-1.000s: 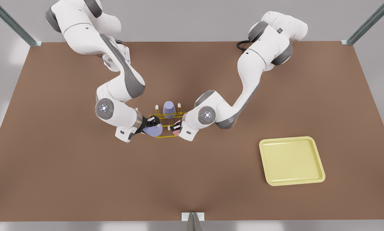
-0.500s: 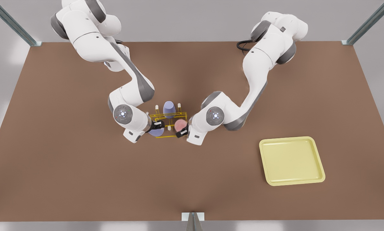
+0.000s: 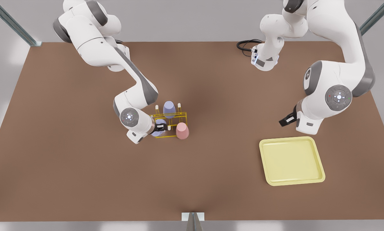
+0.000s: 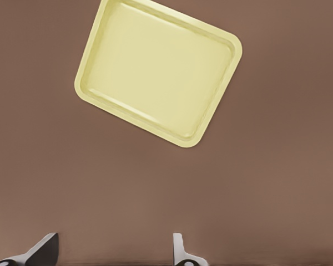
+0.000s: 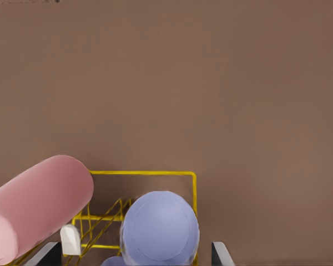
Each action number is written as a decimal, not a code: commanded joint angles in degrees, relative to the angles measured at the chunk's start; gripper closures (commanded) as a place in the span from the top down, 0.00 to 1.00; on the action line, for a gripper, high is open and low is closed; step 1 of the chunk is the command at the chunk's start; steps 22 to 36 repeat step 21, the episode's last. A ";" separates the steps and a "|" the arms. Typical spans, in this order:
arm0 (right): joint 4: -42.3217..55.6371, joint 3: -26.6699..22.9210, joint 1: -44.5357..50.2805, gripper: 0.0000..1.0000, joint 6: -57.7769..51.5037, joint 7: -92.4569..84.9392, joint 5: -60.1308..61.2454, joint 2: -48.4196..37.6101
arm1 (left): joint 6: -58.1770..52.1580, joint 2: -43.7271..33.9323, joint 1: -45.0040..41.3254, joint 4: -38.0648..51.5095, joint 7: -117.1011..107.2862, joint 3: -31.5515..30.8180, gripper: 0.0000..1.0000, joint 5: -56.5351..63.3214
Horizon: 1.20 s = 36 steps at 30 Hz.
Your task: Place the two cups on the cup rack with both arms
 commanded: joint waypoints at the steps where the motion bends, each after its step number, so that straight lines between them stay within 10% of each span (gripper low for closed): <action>1: 0.00 0.02 0.00 1.00 0.14 5.62 -0.09 -0.05 | -4.73 -0.05 0.05 0.00 30.78 0.04 1.00 -0.49; 6: 3.17 -0.25 -1.05 1.00 0.06 4.22 -7.38 -0.13 | -5.87 -0.05 0.23 0.00 31.92 0.04 1.00 -0.49; 10: 7.56 -7.81 -10.01 1.00 -1.60 -29.17 -10.29 3.21 | -7.19 -0.05 0.23 0.00 31.92 0.04 1.00 -0.49; 16: 5.02 -9.12 -16.78 1.00 -30.43 -28.22 -3.96 -19.73 | -8.07 -0.13 0.14 0.00 31.92 0.04 1.00 -0.58; 36: -0.44 -10.70 -16.96 1.00 -30.88 -26.10 -4.40 -27.20 | -9.39 -0.13 0.05 0.00 31.75 -0.04 1.00 -0.49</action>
